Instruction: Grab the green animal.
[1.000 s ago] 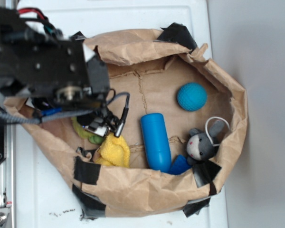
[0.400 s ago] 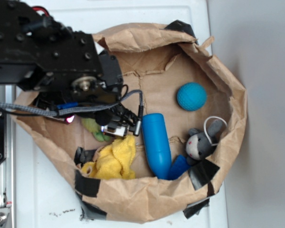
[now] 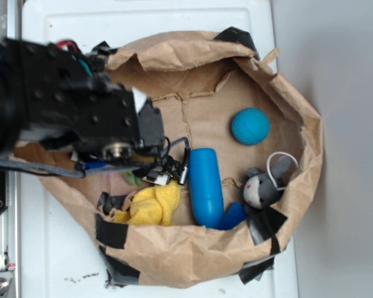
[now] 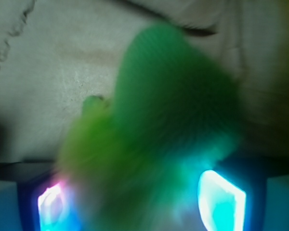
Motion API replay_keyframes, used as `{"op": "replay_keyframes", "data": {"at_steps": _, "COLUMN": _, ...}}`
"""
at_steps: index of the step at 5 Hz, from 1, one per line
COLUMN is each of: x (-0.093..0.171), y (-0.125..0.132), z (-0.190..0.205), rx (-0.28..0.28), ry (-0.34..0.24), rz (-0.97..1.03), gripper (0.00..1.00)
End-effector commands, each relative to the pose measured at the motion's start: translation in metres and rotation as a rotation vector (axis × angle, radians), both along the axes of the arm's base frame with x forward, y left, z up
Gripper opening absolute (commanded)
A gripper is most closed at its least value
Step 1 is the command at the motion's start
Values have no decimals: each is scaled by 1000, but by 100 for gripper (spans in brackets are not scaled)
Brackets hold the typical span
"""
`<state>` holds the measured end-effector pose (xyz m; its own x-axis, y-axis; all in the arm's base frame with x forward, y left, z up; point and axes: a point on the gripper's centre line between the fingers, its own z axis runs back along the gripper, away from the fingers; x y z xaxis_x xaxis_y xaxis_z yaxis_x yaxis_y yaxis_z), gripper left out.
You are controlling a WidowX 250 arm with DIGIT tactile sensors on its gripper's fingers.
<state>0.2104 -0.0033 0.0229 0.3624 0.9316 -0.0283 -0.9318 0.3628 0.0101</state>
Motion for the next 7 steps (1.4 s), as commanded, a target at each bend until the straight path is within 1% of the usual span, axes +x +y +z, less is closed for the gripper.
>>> {"op": "replay_keyframes", "data": {"at_steps": 1, "x": -9, "y": 6, "z": 0, "rx": 15, "ry": 2, "rz": 8, "gripper": 0}}
{"op": "replay_keyframes", "data": {"at_steps": 2, "x": -7, "y": 5, "z": 6, "rx": 20, "ry": -2, "rz": 12, "gripper": 0}}
{"op": "replay_keyframes", "data": {"at_steps": 3, "x": -4, "y": 6, "z": 16, "rx": 12, "ry": -2, "rz": 2, "gripper": 0}}
{"op": "replay_keyframes", "data": {"at_steps": 4, "x": 8, "y": 10, "z": 47, "rx": -8, "ry": -59, "rz": -37, "gripper": 0}}
{"op": "replay_keyframes", "data": {"at_steps": 5, "x": 18, "y": 12, "z": 83, "rx": -42, "ry": -111, "rz": -101, "gripper": 0}}
{"op": "replay_keyframes", "data": {"at_steps": 6, "x": 15, "y": 12, "z": 121, "rx": -56, "ry": -117, "rz": -185, "gripper": 0}}
{"op": "replay_keyframes", "data": {"at_steps": 7, "x": 9, "y": 12, "z": 144, "rx": -35, "ry": -81, "rz": -218, "gripper": 0}}
